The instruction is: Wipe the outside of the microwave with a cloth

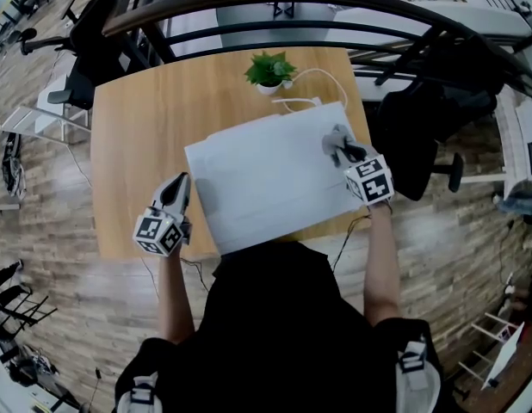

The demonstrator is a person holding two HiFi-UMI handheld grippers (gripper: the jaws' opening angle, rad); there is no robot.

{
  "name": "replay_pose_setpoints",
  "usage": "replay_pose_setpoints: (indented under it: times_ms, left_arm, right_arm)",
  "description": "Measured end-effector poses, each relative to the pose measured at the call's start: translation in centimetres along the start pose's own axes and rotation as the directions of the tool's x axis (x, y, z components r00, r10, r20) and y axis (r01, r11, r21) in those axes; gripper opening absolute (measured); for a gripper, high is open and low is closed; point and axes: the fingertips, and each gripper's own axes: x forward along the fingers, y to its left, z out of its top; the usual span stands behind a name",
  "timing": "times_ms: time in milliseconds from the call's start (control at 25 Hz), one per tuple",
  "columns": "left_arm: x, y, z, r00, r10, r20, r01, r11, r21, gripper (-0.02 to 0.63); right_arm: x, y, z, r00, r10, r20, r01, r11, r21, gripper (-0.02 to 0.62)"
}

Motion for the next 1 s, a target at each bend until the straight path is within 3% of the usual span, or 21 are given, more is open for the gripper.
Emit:
replay_pose_setpoints:
  times_ms: [1000]
  left_arm:
    - [0.0, -0.7, -0.4, 0.999, 0.042, -0.008, -0.042, 0.999, 0.001, 0.003]
  right_arm:
    - [2.8, -5.6, 2.0, 0.998, -0.023, 0.057, 0.021, 0.999, 0.045, 0.029]
